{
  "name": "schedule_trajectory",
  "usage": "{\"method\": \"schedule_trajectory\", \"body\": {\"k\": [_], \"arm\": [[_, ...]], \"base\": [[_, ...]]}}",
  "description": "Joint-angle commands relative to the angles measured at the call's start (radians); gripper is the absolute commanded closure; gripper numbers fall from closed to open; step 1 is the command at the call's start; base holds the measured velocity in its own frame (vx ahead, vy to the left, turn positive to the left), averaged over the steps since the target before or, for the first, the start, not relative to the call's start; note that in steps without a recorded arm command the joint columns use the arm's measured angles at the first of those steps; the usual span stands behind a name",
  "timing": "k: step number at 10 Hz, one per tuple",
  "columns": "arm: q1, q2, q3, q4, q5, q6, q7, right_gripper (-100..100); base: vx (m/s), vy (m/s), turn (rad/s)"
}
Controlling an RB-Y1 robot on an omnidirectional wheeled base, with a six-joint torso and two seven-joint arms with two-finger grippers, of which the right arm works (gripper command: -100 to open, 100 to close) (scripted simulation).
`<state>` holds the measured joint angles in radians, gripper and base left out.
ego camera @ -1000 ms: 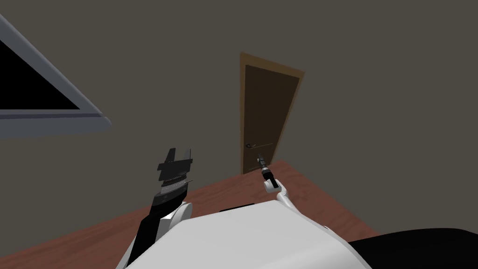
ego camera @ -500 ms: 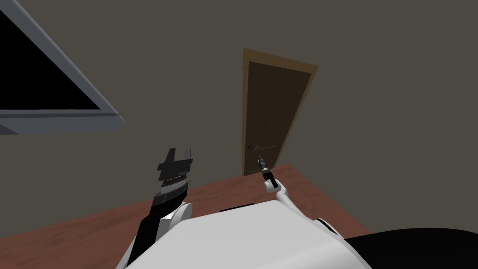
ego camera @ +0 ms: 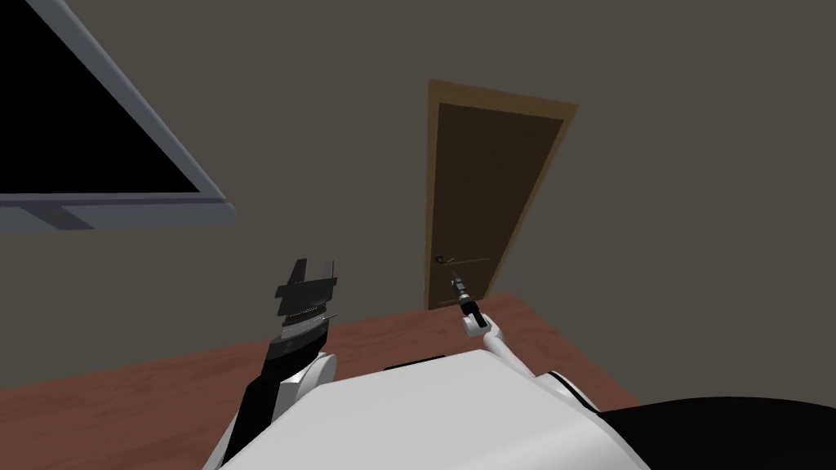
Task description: Pull the door open
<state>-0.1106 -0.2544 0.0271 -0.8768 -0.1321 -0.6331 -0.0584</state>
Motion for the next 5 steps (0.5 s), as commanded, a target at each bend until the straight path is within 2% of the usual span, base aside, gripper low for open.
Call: {"method": "schedule_trajectory", "body": {"k": [1,2,3,5], "arm": [[-0.013,-0.005,0.002,0.03,-0.005,-0.005,0.0,-100],[-0.027,-0.009,0.004,0.062,-0.01,-0.01,0.0,-100],[-0.033,-0.011,0.004,0.075,-0.012,-0.012,0.0,-100],[-0.048,-0.016,0.006,0.112,-0.017,-0.019,0.0,-100]], "base": [[0.034,-0.067,0.101],[0.049,-0.084,0.154],[0.036,-0.083,0.128],[0.019,-0.069,0.083]]}}
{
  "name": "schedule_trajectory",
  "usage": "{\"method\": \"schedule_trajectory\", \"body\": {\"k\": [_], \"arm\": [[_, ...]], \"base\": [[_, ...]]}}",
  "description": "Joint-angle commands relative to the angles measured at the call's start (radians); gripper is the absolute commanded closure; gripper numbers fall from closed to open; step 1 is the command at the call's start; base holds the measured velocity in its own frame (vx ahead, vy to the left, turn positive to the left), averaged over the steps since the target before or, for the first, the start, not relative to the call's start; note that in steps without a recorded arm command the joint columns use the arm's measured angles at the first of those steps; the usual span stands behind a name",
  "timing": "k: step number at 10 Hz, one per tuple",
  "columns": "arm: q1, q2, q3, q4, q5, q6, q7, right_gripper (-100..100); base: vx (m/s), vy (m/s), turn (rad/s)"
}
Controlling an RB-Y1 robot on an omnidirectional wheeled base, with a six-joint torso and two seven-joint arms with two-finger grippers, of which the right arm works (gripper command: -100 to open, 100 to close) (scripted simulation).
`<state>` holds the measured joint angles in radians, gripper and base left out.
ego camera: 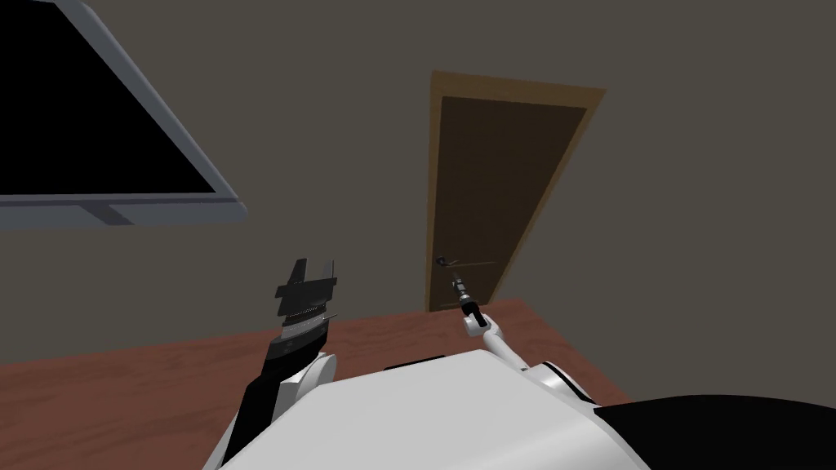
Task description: Pull the door open
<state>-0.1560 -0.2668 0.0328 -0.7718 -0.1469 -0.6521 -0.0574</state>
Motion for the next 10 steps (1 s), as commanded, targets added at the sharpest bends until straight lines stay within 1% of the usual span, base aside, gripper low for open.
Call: {"method": "schedule_trajectory", "body": {"k": [1,2,3,4,5,6,7,8,10], "arm": [[-0.014,-0.006,0.002,0.032,-0.006,-0.004,0.0,-100],[-0.01,-0.003,0.001,0.022,-0.004,-0.004,0.0,-100],[0.0,-0.024,-0.007,0.035,-0.011,-0.019,-0.016,-100],[0.005,-0.032,-0.011,0.039,-0.014,-0.024,-0.021,-100],[0.014,-0.049,-0.018,0.048,-0.02,-0.036,-0.035,-100],[0.02,-0.059,-0.022,0.053,-0.023,-0.042,-0.042,-100],[0.031,-0.078,-0.031,0.063,-0.03,-0.056,-0.058,-100],[0.037,-0.088,-0.035,0.069,-0.033,-0.063,-0.066,-100],[0.037,-0.088,-0.035,0.069,-0.033,-0.063,-0.066,-100]], "base": [[0.042,-0.087,0.154],[0.021,-0.045,0.036],[0.105,0.043,0.131],[0.157,0.063,0.141],[0.175,0.045,0.159],[0.175,0.038,0.123],[0.166,0.052,0.151],[0.152,0.017,0.107],[0.064,-0.004,0.008]]}}
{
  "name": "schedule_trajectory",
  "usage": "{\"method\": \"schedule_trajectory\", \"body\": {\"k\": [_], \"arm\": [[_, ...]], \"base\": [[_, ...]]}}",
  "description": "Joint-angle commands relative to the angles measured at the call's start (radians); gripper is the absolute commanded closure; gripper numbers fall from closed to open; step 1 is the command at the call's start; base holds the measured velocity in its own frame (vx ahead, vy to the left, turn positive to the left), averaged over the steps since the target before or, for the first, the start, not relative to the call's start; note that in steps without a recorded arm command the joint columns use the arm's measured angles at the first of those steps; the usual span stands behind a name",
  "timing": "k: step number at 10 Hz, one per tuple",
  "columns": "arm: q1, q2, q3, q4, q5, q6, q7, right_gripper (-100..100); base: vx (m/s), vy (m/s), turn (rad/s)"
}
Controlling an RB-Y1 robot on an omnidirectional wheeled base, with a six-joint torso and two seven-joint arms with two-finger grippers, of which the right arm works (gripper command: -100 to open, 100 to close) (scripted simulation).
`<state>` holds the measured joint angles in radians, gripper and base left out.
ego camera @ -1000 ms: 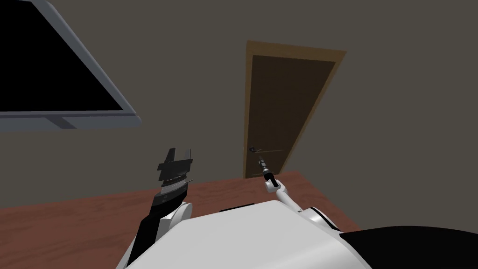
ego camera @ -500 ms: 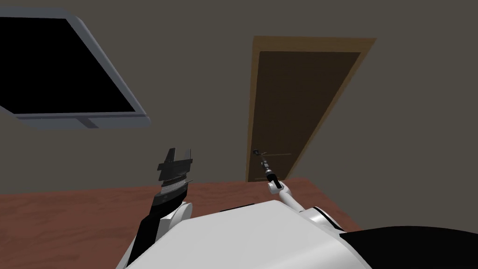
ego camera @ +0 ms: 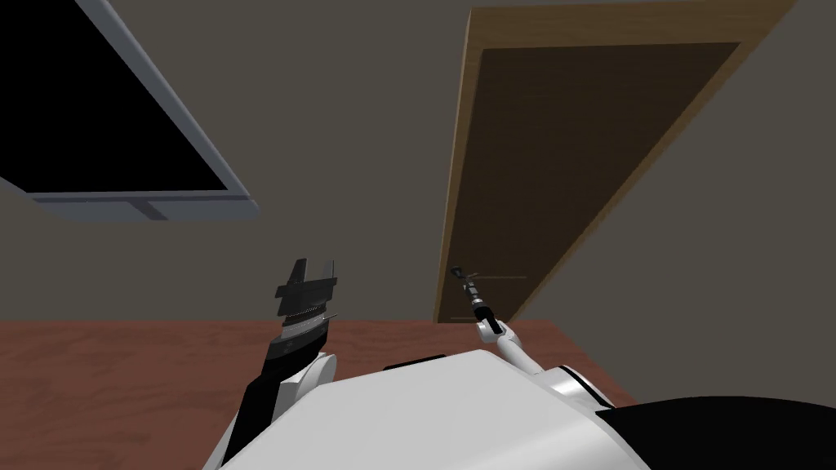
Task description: Pull the door open
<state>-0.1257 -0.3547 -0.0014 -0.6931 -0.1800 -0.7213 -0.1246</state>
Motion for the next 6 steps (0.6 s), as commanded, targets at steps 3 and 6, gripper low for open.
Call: {"method": "schedule_trajectory", "body": {"k": [3,6], "arm": [[0.022,-0.028,-0.013,0.005,-0.01,-0.013,-0.02,-100],[0.041,-0.056,-0.024,0.012,-0.02,-0.029,-0.041,-100]], "base": [[0.091,0.021,0.093],[0.156,-0.005,0.109]]}}
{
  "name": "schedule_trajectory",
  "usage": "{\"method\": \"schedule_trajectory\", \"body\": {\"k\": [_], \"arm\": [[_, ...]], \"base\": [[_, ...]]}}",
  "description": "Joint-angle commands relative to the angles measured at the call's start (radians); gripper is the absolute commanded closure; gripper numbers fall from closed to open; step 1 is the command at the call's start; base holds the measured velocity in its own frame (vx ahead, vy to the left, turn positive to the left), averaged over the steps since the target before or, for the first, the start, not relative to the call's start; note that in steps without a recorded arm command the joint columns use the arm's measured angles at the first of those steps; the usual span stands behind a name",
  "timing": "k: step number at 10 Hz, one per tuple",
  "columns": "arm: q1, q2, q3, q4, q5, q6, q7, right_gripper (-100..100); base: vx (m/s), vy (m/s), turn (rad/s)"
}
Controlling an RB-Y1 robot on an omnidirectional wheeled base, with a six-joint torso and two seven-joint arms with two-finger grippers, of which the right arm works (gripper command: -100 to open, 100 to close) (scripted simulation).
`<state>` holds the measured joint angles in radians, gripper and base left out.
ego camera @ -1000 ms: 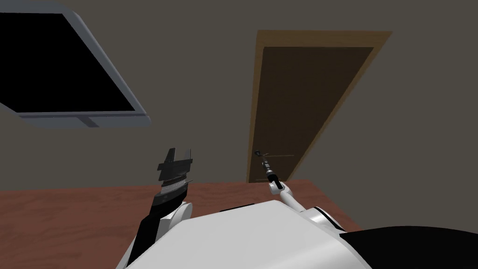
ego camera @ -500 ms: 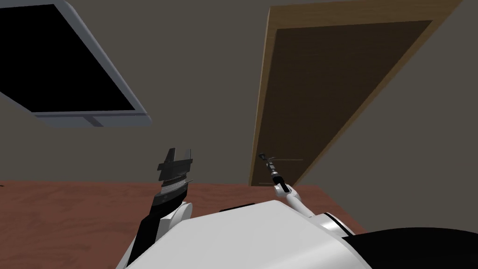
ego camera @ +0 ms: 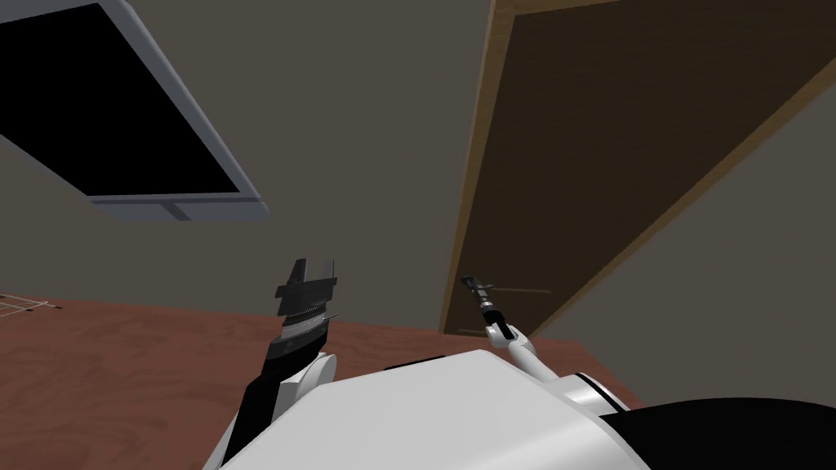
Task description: Pull the door open
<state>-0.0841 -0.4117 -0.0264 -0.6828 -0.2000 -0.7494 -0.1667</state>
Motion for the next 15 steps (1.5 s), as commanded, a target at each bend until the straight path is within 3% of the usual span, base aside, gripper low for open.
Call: {"method": "schedule_trajectory", "body": {"k": [1,6,15], "arm": [[-0.001,0.001,0.001,0.002,0.001,0.0,0.001,100],[-0.001,0.001,0.001,0.002,0.001,0.0,0.001,100],[0.057,-0.072,0.099,-0.03,0.038,-0.064,-0.107,100]], "base": [[-0.013,-0.001,-0.015],[-0.016,-0.001,0.0],[-0.198,-0.061,0.103]]}}
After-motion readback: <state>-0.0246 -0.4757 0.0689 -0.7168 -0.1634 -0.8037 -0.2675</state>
